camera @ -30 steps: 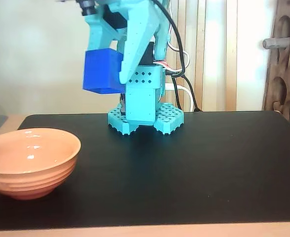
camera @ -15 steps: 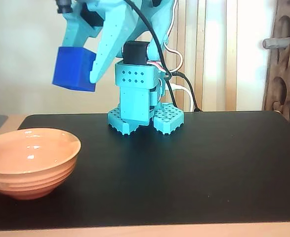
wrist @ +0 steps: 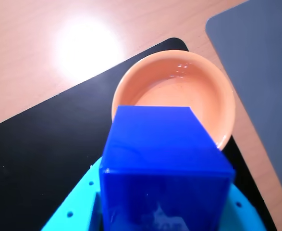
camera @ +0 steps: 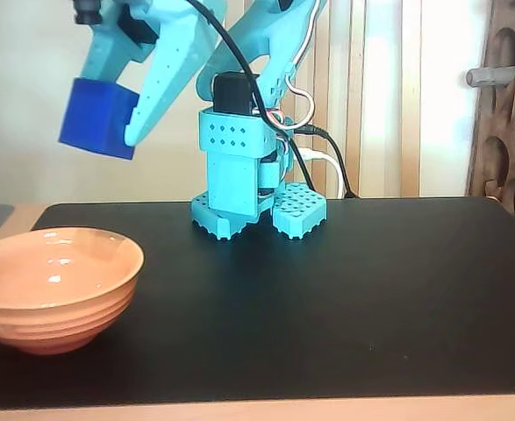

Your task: Place the blue cube in the orange bowl.

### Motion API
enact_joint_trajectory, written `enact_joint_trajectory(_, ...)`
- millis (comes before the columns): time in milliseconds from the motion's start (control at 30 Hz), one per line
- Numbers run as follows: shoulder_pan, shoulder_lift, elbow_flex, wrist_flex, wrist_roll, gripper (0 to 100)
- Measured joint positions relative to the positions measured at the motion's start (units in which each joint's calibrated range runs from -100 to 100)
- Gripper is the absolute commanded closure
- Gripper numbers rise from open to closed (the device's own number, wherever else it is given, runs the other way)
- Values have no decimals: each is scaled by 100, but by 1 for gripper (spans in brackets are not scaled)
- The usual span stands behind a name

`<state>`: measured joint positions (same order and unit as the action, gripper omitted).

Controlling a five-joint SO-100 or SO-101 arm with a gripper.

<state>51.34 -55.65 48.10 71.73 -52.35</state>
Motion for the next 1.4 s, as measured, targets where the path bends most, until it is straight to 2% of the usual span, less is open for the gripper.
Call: enact_joint_trajectory(1400,356,2999,0,-1744,444,87)
